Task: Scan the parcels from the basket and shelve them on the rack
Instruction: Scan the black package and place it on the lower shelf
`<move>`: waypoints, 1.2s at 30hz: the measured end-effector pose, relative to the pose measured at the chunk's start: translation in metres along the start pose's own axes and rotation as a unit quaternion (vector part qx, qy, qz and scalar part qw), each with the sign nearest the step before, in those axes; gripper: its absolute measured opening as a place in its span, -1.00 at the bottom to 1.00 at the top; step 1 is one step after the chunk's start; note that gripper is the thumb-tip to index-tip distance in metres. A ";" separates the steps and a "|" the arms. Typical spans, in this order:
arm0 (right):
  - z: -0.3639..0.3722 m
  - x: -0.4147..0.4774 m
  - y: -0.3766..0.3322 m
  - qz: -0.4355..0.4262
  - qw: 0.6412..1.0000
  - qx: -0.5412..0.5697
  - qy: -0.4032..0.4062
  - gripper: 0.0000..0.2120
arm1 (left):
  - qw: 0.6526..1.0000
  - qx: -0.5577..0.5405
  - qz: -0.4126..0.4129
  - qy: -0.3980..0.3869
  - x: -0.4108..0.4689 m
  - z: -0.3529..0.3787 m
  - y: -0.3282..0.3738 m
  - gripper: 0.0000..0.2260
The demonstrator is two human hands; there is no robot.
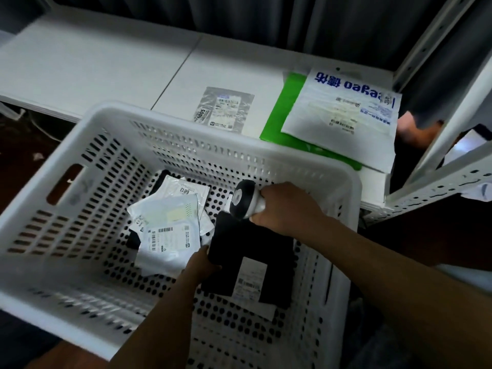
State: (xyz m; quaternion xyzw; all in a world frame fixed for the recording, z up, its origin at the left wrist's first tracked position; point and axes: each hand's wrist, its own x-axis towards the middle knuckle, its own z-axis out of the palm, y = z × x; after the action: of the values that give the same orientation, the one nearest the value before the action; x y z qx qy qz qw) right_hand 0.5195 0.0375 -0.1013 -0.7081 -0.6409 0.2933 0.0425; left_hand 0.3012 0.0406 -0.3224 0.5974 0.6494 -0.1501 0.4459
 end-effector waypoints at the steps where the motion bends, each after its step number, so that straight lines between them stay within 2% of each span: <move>1: 0.000 0.001 -0.001 0.003 1.000 -0.001 0.001 -0.75 | 1.000 -0.008 0.002 0.010 -0.001 -0.001 0.001 -0.37; 4: -0.001 0.001 -0.001 0.007 1.000 -0.008 0.008 -0.71 | 0.999 -0.007 0.026 0.040 -0.005 -0.004 0.004 -0.46; 7: -0.002 -0.002 -0.001 0.003 1.000 -0.014 0.011 -0.76 | 0.996 0.016 0.061 0.065 -0.012 -0.004 0.013 -0.56; 10: -0.007 -0.009 -0.003 -0.005 1.000 -0.013 0.015 -0.74 | 0.993 0.048 0.086 0.069 -0.021 0.002 0.025 -0.71; 14: -0.017 -0.018 -0.004 -0.008 0.999 0.008 0.034 -0.70 | 0.993 0.015 0.093 0.071 -0.028 0.010 0.035 -0.76; 18: -0.023 -0.025 -0.003 -0.014 0.999 0.011 0.050 -0.71 | 0.996 0.034 0.056 0.053 -0.033 0.008 0.024 -0.55; 21: -0.022 -0.029 0.003 -0.013 0.999 0.003 0.052 -0.76 | 0.999 0.025 0.029 0.031 -0.029 0.007 0.014 -0.46; 28: -0.015 -0.019 0.017 -0.008 0.999 0.008 0.033 -0.70 | 0.999 -0.040 -0.001 -0.035 -0.008 0.016 0.022 -0.51; 31: -0.017 -0.012 0.013 -0.017 0.999 0.008 0.032 -0.69 | 0.997 -0.069 -0.018 -0.030 -0.005 0.019 0.024 -0.51; 36: -0.020 -0.007 0.004 -0.035 0.999 0.011 0.037 -0.70 | 0.993 -0.110 -0.037 -0.008 -0.010 0.014 0.017 -0.19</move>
State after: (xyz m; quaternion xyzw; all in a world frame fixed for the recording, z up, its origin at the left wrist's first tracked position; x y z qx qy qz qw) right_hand 0.5324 0.0362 -0.0836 -0.6949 -0.6604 0.2718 0.0842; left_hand 0.3215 0.0282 -0.3172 0.5188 0.6799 -0.0988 0.5087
